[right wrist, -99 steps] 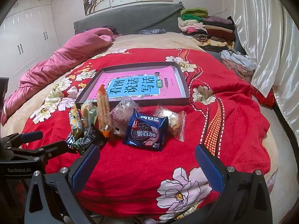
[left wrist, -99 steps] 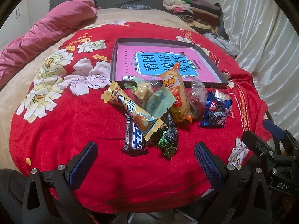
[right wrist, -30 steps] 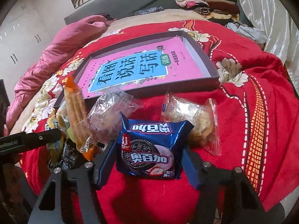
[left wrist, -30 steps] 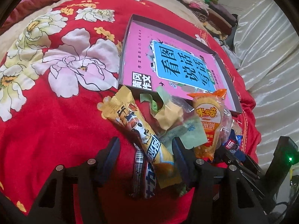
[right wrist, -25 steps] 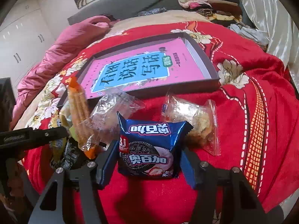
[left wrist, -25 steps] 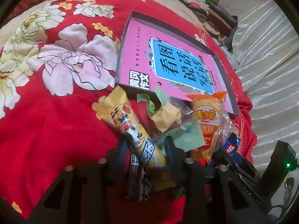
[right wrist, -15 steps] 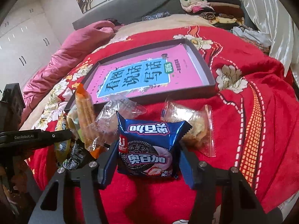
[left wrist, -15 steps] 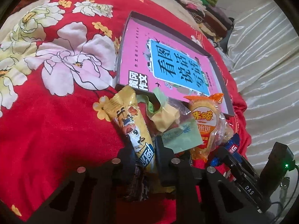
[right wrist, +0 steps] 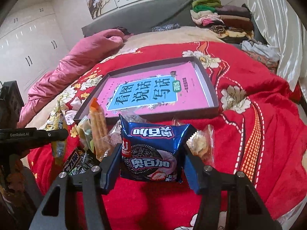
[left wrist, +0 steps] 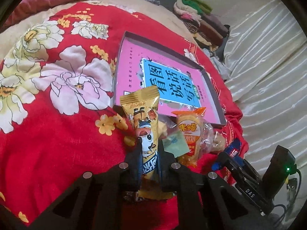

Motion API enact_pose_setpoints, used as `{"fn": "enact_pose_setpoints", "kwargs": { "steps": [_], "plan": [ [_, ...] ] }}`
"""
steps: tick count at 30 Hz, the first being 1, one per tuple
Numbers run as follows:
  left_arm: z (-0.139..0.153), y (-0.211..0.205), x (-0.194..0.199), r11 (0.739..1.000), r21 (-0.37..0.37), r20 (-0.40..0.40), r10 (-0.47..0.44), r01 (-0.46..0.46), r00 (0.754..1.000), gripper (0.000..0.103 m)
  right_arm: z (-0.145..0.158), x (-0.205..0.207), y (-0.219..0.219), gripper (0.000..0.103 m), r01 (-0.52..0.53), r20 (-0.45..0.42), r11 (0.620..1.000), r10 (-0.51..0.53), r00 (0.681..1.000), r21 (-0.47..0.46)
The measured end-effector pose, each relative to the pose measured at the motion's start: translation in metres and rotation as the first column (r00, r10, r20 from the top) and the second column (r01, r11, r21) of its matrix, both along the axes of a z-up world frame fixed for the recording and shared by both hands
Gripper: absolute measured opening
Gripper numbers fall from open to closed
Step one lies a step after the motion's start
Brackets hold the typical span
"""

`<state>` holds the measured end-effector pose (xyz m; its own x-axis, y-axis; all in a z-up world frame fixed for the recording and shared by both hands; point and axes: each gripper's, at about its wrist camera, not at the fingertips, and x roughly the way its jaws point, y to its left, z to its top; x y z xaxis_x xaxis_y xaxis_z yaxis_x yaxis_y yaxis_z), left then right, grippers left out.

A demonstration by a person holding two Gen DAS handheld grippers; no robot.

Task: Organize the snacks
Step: 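Lift and carry the yellow snack stick and blue cookie pack toward the pink tray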

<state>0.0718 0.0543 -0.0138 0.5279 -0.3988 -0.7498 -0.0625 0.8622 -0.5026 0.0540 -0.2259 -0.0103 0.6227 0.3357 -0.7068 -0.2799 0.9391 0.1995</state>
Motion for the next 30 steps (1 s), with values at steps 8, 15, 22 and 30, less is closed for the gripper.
{"fn": "enact_pose_setpoints", "kwargs": {
  "steps": [8,15,22,30],
  "plan": [
    [0.013,-0.002,-0.001,1.000,0.002,0.034,-0.002,0.002,0.999,0.012,0.005,0.001,-0.001,0.059,0.000,0.030,1.000,0.000,1.000,0.003],
    [0.021,-0.005,0.000,1.000,0.006,0.050,-0.003,0.003,0.999,0.012,0.012,0.005,-0.006,0.059,0.011,0.055,1.000,-0.012,0.998,0.014],
    [0.028,-0.005,0.003,1.000,0.024,0.068,0.004,-0.006,0.998,0.012,0.016,0.013,-0.008,0.059,0.022,0.087,1.000,-0.024,0.996,0.019],
    [0.027,-0.007,0.016,0.998,0.054,0.059,0.022,-0.025,0.998,0.012,0.018,0.025,-0.014,0.059,0.028,0.107,0.998,-0.033,0.994,0.049]
  ]
}}
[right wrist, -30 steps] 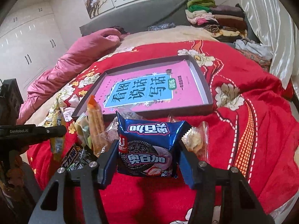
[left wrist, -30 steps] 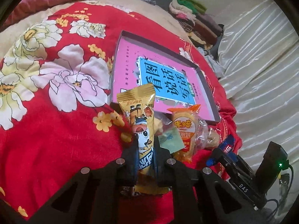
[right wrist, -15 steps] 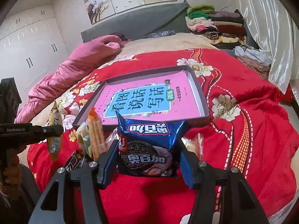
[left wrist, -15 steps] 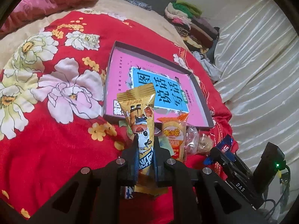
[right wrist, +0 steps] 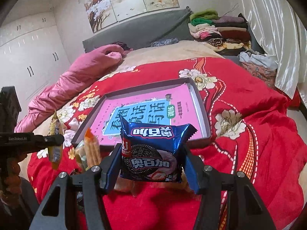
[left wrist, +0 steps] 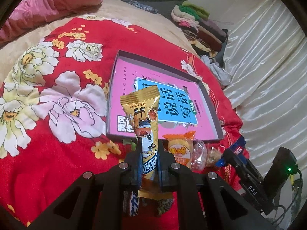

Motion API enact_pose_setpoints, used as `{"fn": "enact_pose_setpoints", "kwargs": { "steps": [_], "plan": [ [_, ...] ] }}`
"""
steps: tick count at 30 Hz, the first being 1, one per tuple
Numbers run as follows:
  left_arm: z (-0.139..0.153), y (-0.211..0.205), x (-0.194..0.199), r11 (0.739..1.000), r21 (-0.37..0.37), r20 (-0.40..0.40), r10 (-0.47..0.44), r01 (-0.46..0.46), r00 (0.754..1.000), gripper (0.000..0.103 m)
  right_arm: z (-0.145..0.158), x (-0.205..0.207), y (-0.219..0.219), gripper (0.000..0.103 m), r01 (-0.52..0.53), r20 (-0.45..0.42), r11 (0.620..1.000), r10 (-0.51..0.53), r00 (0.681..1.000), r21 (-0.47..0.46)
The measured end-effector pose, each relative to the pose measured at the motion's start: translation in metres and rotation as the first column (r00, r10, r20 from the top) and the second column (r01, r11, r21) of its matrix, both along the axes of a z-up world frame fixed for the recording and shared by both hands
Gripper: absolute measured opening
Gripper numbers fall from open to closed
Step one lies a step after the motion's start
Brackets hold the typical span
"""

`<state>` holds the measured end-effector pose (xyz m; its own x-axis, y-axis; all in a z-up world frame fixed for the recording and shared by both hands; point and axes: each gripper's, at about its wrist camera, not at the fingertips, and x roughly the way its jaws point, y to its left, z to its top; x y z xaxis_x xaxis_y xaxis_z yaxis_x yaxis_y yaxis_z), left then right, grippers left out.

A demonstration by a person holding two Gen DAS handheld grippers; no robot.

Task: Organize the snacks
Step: 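Lift and carry the yellow snack stick and blue cookie pack toward the pink tray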

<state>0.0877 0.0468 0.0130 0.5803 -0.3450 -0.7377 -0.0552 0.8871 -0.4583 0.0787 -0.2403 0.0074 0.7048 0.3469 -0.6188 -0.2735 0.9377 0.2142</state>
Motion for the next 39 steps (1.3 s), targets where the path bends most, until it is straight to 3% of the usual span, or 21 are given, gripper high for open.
{"fn": "enact_pose_setpoints", "kwargs": {
  "steps": [25,39],
  "plan": [
    [0.008,-0.022,0.057,0.992,0.095,-0.002,0.083,-0.082,0.997,0.012,0.008,0.060,-0.018,0.059,-0.073,0.064,0.997,0.072,0.995,0.023],
    [0.004,-0.023,0.076,0.982,0.150,-0.015,0.117,-0.113,0.993,0.012,0.015,0.093,-0.013,0.059,-0.133,-0.015,0.991,0.133,0.991,0.018]
  ]
}}
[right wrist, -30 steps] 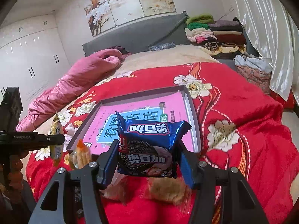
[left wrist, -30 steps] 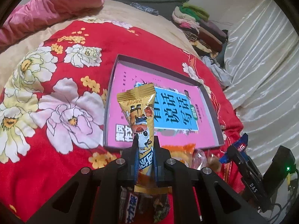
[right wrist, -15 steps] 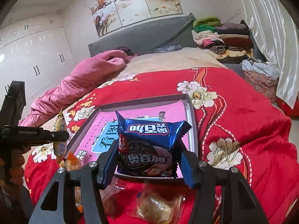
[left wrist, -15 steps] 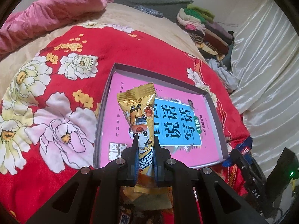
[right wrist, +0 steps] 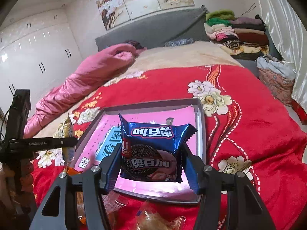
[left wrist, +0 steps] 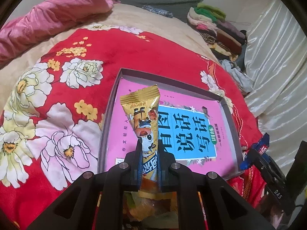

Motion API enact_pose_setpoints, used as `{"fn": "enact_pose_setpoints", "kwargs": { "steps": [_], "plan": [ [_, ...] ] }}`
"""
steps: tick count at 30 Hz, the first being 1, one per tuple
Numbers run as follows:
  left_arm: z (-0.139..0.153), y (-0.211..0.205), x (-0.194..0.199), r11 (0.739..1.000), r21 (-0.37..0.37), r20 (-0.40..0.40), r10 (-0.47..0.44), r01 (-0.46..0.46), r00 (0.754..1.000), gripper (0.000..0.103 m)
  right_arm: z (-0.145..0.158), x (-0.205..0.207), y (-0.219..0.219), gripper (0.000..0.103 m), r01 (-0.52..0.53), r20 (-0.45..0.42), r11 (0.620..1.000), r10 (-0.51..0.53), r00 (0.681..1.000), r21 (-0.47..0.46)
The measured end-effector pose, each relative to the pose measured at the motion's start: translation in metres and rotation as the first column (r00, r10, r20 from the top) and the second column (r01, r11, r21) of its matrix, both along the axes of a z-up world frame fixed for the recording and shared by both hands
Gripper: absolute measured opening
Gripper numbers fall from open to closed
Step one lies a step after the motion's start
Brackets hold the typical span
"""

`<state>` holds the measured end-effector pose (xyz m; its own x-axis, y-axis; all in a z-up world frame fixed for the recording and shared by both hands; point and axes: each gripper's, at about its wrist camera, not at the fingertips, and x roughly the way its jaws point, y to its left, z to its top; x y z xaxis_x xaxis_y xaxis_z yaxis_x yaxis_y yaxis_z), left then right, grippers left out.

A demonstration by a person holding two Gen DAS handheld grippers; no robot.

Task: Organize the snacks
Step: 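Lift and carry the yellow snack stick and blue cookie pack toward the pink tray, then lower the snack stick into the tray with the left tool while the right releases the cookie pack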

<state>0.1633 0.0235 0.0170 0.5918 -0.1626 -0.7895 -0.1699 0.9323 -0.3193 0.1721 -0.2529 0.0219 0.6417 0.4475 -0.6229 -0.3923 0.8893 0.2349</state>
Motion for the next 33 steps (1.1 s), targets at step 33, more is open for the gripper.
{"fn": "enact_pose_setpoints", "kwargs": {
  "steps": [33],
  "plan": [
    [-0.036,-0.003,0.024,0.990,0.131,-0.079,0.057,-0.047,0.995,0.012,-0.040,0.013,-0.003,0.059,-0.032,-0.133,0.998,0.026,0.991,-0.046]
  ]
}}
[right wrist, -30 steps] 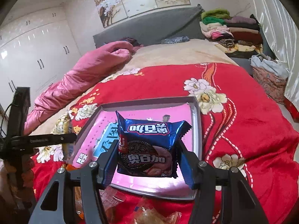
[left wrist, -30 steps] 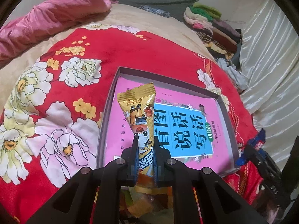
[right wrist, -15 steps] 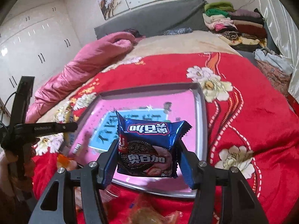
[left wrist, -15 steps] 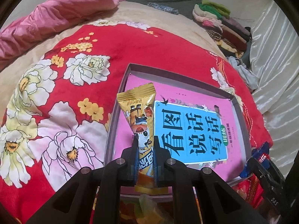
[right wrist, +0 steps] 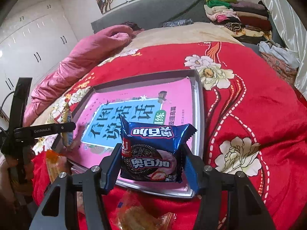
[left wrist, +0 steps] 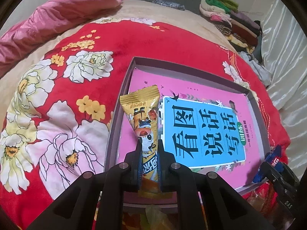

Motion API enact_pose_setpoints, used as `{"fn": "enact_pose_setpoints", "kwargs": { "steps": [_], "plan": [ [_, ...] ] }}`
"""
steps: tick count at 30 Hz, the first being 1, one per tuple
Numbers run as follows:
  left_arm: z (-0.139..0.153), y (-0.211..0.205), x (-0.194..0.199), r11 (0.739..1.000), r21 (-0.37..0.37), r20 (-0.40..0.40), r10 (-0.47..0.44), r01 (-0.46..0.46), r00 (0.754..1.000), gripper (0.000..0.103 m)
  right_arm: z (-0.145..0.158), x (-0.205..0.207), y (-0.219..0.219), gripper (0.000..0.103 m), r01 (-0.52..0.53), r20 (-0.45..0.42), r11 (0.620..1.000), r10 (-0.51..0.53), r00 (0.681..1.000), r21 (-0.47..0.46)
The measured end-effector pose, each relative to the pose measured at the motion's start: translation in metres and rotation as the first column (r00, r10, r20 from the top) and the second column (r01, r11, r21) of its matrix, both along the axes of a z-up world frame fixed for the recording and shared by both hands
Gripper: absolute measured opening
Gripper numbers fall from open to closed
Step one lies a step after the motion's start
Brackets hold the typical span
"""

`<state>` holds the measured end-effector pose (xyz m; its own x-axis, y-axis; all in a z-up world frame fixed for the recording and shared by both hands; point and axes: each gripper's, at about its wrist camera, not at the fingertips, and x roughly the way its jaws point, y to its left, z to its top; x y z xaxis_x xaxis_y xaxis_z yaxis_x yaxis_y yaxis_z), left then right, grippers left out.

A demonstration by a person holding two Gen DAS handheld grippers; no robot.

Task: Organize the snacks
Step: 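Lower the snack stick into the tray with the left tool while the right releases the cookie pack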

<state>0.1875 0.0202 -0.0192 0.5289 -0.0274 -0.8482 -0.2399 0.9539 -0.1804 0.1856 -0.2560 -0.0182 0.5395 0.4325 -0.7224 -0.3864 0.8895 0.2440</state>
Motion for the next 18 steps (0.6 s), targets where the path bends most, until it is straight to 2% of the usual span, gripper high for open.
{"fn": "enact_pose_setpoints", "kwargs": {
  "steps": [9,18],
  "plan": [
    [-0.0012,-0.0037,-0.0002,1.000,0.016,-0.006,-0.009,0.009,1.000,0.012,-0.0063,-0.0056,0.0066,0.059,-0.025,-0.021,0.998,0.024,0.999,-0.049],
    [-0.0066,-0.0075,-0.0023,1.000,0.013,-0.019,-0.020,0.020,1.000,0.012,-0.0069,-0.0044,0.0048,0.060,-0.031,-0.040,0.999,0.029,0.999,-0.032]
  ]
}}
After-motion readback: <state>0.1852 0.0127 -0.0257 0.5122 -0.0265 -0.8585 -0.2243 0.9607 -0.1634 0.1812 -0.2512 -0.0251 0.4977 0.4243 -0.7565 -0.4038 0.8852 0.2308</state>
